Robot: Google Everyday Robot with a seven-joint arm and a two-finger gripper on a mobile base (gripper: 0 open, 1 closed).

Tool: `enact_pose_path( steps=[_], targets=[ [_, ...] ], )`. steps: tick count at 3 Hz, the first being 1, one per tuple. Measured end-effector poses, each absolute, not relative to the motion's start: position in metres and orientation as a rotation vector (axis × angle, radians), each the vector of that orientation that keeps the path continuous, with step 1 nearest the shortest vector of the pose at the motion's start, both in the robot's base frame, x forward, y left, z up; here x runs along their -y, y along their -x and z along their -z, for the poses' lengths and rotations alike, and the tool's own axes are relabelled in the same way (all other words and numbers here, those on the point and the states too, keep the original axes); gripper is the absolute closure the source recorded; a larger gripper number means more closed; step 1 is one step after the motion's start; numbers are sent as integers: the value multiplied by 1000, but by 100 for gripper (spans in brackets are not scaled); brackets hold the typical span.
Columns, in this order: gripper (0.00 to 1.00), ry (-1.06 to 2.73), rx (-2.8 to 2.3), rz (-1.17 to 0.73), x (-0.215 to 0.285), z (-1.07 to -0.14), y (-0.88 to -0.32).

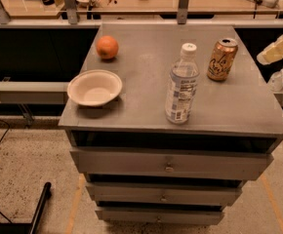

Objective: Move orange can near blue plastic bottle

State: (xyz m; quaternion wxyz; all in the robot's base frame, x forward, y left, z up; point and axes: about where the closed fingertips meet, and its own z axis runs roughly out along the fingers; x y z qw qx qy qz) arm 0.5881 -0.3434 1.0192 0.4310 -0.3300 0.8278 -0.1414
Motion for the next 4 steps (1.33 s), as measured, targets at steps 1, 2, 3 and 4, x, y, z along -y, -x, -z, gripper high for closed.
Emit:
enact_pose_path(
  steps=[1, 2, 3, 4],
  targets=[
    [0, 823, -2065, 353, 343, -1019, -588],
    [0, 798, -2021, 245, 322, -1019, -595],
    [0, 748, -1925, -8, 261, -1014, -619],
    [0, 709, -1884, -82, 234, -1007, -634]
  ],
)
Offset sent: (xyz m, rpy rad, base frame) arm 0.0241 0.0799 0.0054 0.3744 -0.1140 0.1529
